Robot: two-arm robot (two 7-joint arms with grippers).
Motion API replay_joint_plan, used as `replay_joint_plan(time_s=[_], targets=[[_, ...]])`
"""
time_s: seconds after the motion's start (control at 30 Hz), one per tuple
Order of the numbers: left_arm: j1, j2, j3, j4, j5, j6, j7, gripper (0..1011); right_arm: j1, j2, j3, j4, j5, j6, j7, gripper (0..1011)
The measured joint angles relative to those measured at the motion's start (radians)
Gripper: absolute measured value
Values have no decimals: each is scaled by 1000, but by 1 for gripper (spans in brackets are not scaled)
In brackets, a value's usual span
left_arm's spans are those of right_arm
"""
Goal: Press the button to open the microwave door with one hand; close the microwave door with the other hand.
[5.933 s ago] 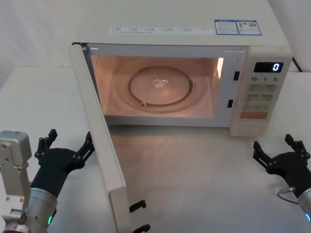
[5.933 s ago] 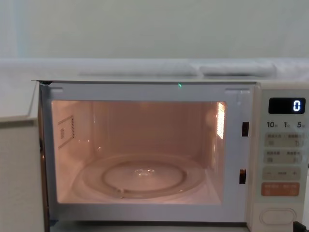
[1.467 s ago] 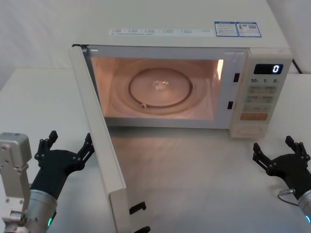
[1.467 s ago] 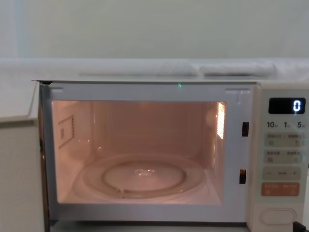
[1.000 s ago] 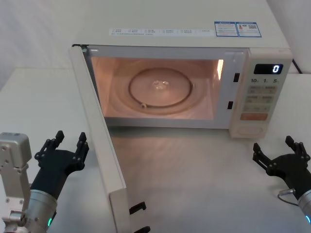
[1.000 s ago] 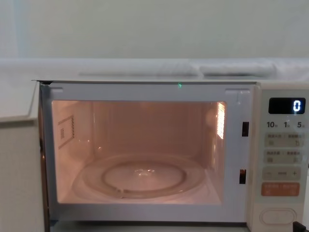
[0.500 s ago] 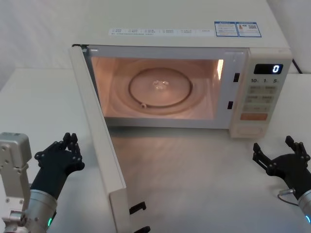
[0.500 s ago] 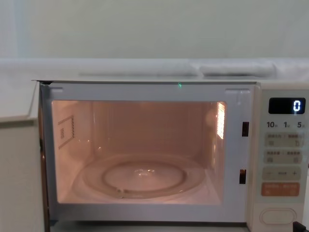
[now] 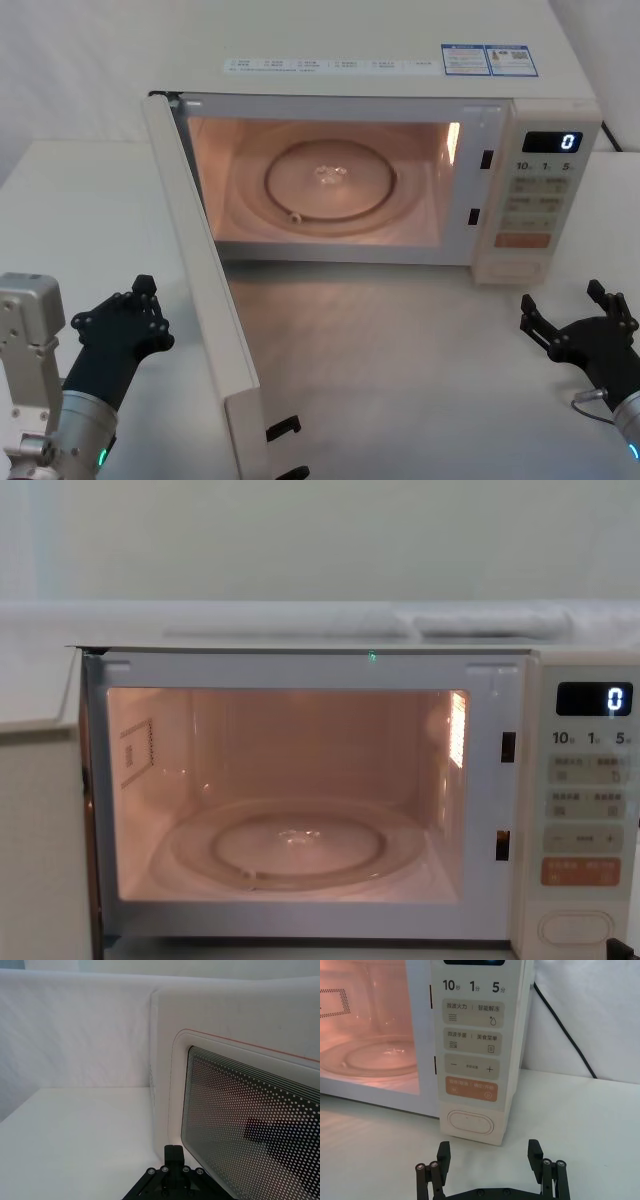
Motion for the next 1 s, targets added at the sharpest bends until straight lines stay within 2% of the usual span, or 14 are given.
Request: replay_joint_plan(time_s=[0.47, 0.67, 1.0], targets=[[18, 0, -44, -45, -4, 20, -57, 0, 0, 0, 0, 0, 0, 0, 0, 1001], [37, 17, -78, -88, -34, 43, -113, 0, 0, 0, 0, 0, 0, 0, 0, 1001], [75, 73, -152, -171, -158, 83, -211, 0, 0, 0, 0, 0, 0, 0, 0, 1001]])
